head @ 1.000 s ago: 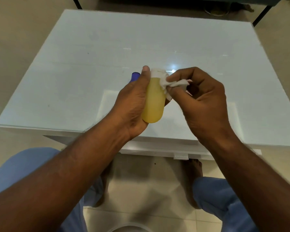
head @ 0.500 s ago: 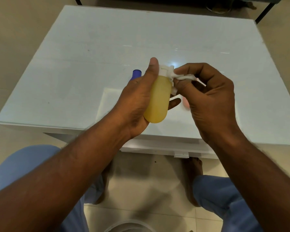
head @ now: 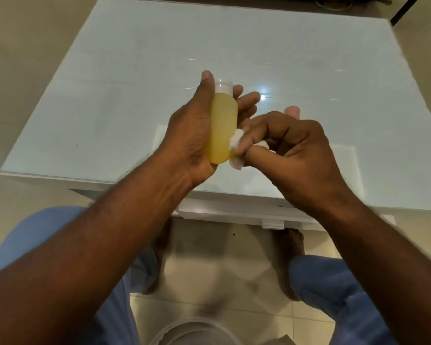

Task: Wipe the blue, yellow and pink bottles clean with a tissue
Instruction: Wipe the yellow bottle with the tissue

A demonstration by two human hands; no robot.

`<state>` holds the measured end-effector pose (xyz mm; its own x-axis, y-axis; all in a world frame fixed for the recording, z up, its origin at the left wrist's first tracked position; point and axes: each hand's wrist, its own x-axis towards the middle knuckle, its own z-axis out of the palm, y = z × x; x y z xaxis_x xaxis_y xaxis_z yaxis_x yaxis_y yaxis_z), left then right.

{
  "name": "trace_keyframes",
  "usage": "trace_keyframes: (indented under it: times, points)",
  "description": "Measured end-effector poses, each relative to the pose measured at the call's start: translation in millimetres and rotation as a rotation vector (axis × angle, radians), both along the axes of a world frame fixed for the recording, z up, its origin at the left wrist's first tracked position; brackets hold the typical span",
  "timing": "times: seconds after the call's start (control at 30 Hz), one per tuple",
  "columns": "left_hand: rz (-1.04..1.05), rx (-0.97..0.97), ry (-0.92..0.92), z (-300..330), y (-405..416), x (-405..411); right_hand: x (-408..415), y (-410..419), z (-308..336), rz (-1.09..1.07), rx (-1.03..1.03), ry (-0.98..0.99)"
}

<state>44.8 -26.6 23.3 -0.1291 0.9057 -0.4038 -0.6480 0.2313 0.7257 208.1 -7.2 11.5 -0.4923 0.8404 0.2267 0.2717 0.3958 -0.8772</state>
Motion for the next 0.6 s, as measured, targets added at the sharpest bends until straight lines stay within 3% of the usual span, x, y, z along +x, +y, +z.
trace_keyframes:
  times: [0.07,0.2,0.6]
  points:
    - [-0.004,0.009,0.059,1,0,-4,0,-2,4,0.018,0.034,0.000]
    - [-0.003,0.004,0.166,-1,0,4,3,8,10,-0.125,-0.035,0.269]
    - [0.006,-0.021,0.086,-3,3,10,5,14,7,-0.222,-0.082,0.235]
